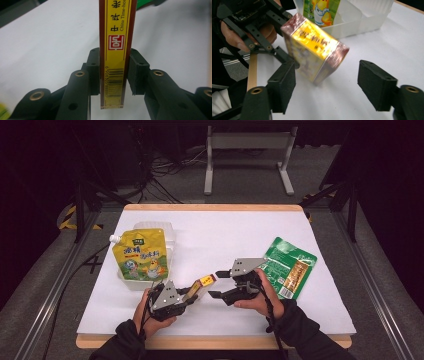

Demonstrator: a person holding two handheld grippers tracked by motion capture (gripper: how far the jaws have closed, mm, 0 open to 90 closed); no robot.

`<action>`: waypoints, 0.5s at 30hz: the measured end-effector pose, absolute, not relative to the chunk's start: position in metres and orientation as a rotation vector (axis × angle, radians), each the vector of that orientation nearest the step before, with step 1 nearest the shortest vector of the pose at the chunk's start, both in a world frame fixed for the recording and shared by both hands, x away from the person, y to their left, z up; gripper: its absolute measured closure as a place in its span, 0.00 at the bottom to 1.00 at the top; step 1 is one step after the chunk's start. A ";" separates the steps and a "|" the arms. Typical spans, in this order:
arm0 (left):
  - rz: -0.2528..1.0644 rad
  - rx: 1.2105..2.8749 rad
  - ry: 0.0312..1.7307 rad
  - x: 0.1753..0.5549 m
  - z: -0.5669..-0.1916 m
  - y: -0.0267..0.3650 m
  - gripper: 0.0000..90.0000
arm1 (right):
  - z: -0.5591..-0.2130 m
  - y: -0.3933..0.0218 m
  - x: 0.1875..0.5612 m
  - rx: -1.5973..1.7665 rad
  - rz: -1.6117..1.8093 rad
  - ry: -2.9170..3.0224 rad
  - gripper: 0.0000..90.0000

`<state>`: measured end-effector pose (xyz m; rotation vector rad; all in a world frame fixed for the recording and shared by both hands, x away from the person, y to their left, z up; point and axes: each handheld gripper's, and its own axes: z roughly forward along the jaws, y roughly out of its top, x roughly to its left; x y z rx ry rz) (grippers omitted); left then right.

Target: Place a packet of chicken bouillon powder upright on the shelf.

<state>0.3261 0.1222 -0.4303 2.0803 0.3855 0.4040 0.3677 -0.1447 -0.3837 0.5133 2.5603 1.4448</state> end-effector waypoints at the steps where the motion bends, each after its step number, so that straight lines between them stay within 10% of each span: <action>1: 0.386 2.079 0.377 0.326 -0.431 0.122 0.75 | -0.384 -0.145 0.368 0.486 1.453 2.561 0.39; 15: 0.308 2.051 0.322 0.325 -0.427 0.124 0.75 | -0.384 -0.146 0.367 0.392 1.495 2.563 0.38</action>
